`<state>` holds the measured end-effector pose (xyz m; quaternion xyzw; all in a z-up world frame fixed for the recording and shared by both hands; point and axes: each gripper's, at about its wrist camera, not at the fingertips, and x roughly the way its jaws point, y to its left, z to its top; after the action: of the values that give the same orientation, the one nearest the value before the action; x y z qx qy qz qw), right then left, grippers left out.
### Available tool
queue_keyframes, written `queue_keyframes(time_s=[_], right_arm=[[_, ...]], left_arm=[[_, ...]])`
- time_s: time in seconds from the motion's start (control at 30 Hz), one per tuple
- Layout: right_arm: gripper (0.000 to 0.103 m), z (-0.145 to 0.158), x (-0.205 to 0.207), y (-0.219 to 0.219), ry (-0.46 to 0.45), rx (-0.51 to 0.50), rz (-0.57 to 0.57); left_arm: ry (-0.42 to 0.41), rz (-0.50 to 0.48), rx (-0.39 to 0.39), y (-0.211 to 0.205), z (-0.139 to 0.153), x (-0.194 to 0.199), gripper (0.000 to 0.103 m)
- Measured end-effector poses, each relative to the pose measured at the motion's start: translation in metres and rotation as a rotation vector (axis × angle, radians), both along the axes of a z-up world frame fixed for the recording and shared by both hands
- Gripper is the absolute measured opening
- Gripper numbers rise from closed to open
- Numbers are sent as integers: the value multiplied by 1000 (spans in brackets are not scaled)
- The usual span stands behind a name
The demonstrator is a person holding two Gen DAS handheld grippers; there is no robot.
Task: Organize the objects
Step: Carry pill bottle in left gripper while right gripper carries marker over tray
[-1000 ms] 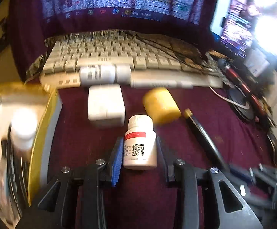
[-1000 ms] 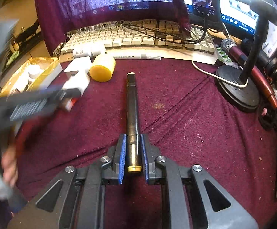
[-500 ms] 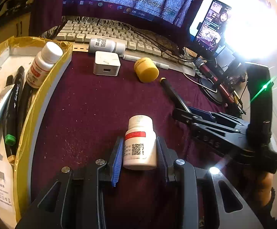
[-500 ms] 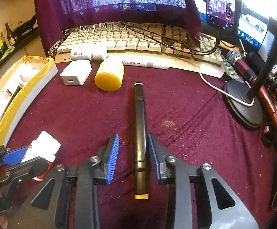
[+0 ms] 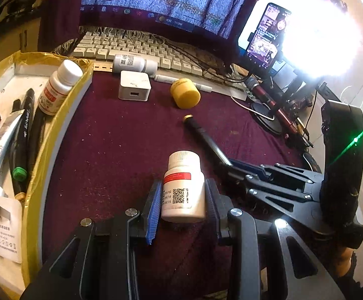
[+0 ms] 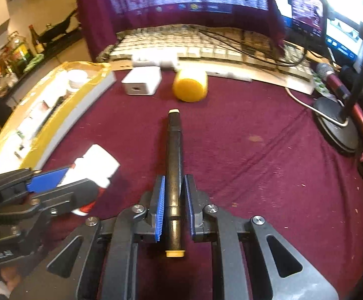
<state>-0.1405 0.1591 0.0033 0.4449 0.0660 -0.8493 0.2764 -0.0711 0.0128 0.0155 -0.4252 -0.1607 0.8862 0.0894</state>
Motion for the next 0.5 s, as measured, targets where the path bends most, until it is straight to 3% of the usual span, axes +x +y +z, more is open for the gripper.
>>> queue_keyframes(time_s=[0.27, 0.5], right_arm=[[13, -2, 30, -36, 67, 104, 95], [13, -6, 27, -38, 43, 95, 87]], left_arm=[[19, 7, 2, -7, 8, 7, 30], [30, 32, 21, -21, 15, 15, 30]])
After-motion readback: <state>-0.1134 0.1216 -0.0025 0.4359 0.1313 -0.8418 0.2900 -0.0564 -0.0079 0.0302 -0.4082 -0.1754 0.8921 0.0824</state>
